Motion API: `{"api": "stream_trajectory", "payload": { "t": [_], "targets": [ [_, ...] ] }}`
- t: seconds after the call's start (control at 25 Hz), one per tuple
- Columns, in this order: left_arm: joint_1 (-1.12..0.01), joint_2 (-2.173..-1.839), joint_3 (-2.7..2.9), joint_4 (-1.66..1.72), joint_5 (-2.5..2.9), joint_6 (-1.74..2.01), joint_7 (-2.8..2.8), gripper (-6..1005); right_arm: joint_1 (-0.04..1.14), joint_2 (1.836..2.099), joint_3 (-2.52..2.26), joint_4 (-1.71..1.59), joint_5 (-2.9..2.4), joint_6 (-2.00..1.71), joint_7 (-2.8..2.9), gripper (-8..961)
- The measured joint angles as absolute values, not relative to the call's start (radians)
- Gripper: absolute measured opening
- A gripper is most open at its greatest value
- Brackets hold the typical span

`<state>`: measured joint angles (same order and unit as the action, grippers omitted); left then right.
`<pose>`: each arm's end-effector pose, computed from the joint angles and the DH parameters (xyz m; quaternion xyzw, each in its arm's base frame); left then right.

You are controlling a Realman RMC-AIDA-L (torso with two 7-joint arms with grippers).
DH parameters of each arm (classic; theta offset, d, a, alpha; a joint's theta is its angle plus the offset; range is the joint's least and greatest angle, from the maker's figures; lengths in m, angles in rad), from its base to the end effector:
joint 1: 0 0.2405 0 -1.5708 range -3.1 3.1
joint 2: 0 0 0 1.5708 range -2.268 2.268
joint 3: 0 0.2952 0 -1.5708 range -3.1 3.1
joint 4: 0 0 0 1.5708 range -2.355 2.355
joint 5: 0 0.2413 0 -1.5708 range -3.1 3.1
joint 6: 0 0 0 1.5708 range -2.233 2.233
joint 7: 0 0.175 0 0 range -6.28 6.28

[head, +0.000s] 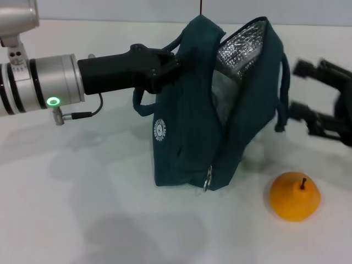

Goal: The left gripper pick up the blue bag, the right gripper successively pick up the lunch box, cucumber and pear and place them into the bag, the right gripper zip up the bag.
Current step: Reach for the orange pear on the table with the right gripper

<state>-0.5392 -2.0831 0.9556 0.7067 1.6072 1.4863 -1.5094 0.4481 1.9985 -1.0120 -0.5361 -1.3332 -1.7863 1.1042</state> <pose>-0.2295 0.4082 -0.0445 -0.9075 -0.2131 -0.3439 0.1125 0.2547 0.3507 -0.0074 -0.8820 0.0674 0.4517 0.1164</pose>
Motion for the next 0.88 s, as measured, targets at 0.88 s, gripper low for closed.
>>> {"api": "stream_trajectory", "payload": {
  "t": [0.88],
  "targets": [
    [-0.519, -2.085, 0.968, 0.707, 1.617, 1.488, -1.507, 39, 0.243, 2.002, -1.000, -0.429, -1.542, -1.711, 0.823, 656]
  ]
}}
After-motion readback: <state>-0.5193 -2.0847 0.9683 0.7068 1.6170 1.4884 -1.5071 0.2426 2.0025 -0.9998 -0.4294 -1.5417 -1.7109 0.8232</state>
